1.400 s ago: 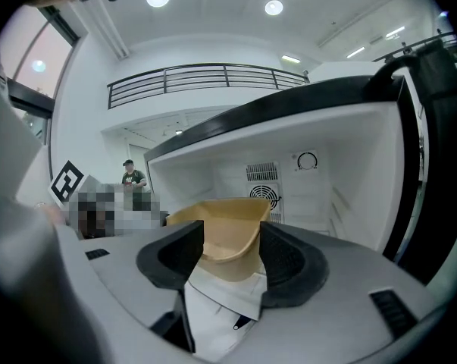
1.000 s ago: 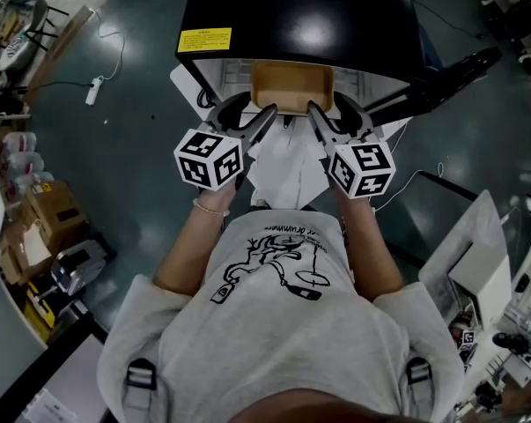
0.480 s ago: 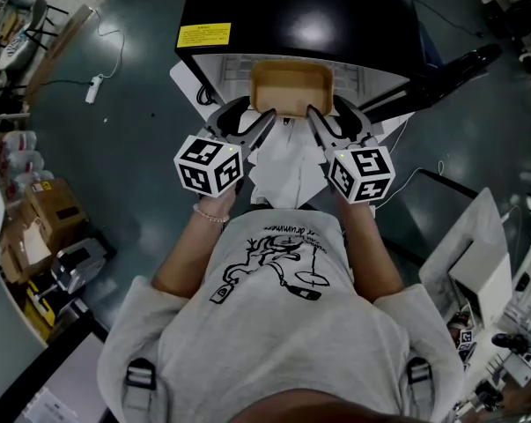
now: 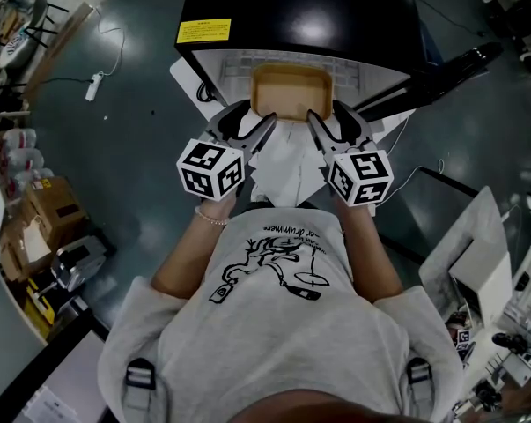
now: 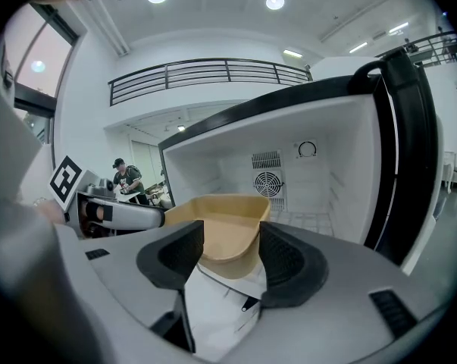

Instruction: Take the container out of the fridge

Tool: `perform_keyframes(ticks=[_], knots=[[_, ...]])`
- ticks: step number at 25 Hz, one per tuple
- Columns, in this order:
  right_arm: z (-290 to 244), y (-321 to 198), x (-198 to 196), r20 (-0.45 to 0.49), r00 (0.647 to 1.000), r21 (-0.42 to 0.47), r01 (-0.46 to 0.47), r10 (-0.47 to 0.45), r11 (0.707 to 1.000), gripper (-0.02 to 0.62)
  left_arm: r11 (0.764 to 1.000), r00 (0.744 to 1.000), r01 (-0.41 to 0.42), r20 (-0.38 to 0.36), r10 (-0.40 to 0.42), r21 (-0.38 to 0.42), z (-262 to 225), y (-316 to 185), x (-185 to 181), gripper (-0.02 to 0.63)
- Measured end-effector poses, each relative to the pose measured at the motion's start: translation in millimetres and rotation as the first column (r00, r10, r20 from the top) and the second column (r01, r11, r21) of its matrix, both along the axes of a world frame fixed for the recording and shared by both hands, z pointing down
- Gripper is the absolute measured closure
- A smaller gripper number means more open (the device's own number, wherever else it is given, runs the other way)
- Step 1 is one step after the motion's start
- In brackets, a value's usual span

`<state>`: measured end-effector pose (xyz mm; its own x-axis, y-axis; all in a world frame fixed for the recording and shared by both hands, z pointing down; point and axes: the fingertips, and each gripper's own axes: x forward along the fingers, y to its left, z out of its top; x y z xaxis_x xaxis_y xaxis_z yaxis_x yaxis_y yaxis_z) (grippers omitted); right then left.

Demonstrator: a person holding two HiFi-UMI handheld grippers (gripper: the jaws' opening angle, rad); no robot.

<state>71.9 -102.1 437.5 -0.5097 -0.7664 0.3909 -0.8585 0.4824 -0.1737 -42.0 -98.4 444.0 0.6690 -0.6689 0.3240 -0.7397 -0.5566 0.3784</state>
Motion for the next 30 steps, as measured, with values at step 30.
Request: perform_keyframes(ticks=[30], knots=[[35,26,5,-0.015,1.000,-0.064,0.008,-0.009,0.998,0.373,0.999,0.999,-0.006,0.037,0.007,-0.037,36,25,5,0.356]])
